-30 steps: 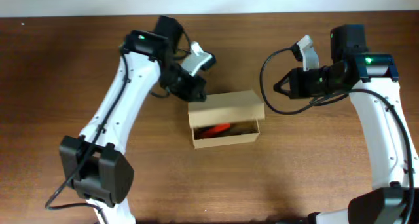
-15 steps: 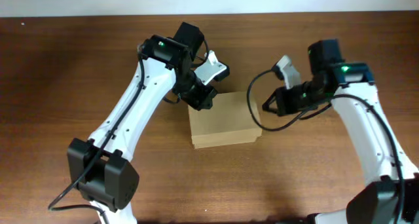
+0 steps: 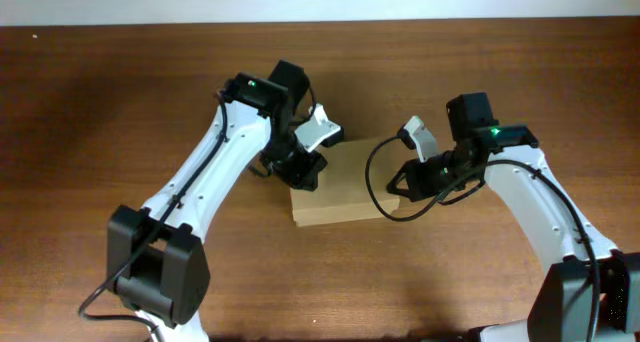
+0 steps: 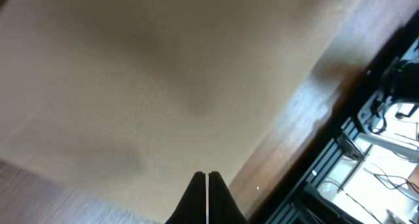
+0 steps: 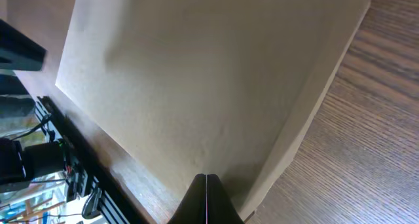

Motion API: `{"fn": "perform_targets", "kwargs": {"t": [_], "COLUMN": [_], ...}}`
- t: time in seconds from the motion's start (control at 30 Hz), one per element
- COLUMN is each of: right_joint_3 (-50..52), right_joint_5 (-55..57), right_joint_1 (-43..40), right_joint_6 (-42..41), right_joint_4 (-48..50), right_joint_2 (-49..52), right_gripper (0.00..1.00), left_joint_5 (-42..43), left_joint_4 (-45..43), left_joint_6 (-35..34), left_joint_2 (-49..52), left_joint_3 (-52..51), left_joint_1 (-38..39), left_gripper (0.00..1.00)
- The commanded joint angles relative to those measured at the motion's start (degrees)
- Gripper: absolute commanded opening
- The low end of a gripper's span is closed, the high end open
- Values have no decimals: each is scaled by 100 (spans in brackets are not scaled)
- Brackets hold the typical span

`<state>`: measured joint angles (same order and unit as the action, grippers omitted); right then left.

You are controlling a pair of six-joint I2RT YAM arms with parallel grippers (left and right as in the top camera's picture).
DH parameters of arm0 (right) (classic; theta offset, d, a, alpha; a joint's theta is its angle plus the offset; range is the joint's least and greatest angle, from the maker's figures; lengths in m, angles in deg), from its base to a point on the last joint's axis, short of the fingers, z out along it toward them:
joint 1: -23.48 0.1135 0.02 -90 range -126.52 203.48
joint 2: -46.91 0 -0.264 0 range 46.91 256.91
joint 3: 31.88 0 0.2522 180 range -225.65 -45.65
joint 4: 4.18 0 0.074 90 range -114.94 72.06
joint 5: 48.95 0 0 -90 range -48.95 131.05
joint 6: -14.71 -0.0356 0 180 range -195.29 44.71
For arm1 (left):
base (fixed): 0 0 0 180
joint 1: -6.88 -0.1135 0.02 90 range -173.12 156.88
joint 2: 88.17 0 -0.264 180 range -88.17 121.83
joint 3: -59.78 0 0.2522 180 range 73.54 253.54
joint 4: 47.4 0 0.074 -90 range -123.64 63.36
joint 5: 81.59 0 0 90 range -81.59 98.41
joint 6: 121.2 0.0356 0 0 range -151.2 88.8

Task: Pack container
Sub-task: 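Press the closed lid's sides with both grippers to seat it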

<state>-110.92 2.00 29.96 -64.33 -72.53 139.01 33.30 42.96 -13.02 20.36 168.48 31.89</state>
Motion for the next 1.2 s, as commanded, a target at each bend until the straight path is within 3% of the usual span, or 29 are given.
{"fn": "perform_targets", "kwargs": {"t": [0.0,0.43,0.57,0.7,0.97,1.17], "right_joint_3": [166,205,177,157,160,332], "right_joint_5": [-76,356,367,581,682,957], "right_joint_1": [31,28,17,-59,-562,-527], "right_joint_6": [59,-466,-813,-1384,-2247,-2391], "right_joint_4": [70,203,299,501,986,791], "right_joint_2": [-61,59,42,20,20,22], "right_gripper": [4,4,4,4,4,4], "left_joint_5": [219,289,190,-474,-953,-721], "left_joint_4": [-170,-767,-1121,-1482,-1561,-2400], "left_joint_6": [-337,-551,-931,-1550,-1976,-2785], "left_joint_2": [-153,-164,-442,-1040,-1766,-1757], "left_joint_3": [-350,-1126,-1126,-1128,-1248,-2317], "left_joint_1": [-13,-15,-42,-81,-710,-986], "left_gripper": [2,2,2,2,2,2]}}
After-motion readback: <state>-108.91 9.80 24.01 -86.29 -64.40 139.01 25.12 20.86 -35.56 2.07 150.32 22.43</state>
